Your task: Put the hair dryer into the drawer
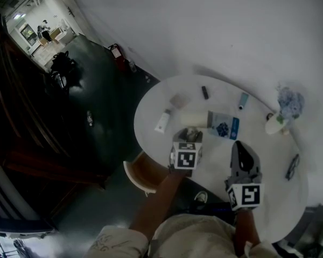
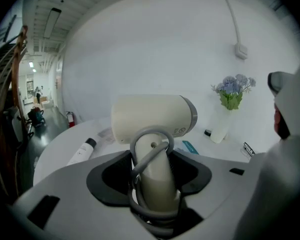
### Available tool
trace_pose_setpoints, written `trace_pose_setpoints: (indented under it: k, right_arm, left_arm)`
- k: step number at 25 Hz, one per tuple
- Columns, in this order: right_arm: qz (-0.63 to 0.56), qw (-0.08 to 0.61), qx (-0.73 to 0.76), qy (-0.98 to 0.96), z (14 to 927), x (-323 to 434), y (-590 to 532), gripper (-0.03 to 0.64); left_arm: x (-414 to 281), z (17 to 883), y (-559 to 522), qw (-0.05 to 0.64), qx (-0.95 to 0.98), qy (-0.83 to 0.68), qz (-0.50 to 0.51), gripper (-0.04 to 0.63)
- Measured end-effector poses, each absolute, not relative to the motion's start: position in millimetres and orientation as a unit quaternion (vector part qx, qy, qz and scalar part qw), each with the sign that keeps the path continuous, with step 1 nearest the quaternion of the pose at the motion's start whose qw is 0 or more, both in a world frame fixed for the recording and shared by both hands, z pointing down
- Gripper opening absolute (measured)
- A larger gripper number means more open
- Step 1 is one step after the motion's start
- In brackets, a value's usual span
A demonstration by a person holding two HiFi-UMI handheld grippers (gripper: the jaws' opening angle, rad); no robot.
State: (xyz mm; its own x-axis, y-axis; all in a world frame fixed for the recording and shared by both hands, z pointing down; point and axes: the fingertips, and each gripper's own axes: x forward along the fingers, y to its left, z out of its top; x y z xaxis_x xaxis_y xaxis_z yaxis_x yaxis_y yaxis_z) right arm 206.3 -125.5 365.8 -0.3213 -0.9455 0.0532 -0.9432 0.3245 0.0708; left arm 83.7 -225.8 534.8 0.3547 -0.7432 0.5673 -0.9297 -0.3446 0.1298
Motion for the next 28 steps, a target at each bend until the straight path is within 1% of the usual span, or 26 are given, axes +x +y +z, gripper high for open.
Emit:
trace_pose_setpoints:
  k: [9, 15, 22, 28]
  right_arm:
    - [-0.017, 0.037, 0.569, -0.822, 360, 195, -127, 0.003]
    - [-0.028, 0.030, 0.544, -0.838, 352, 173, -128, 0.005]
    - [-0.040, 0.018, 0.496, -0.867, 347, 131, -126, 0.005]
    - [-0.038, 0.013, 0.437, -0.899, 350, 88, -126, 0.005]
  left_arm:
    - [64, 443, -185, 0.144, 0.808, -0.561, 0.107, 0.232]
    - [57, 404, -159, 0.106, 0.809, -0.574, 0.074, 0.232]
    - [17, 390, -143, 0.094, 0.780, -0.616, 0.056, 0.230]
    - [-34, 401, -121, 0.105, 0.730, -0.672, 0.065, 0.230]
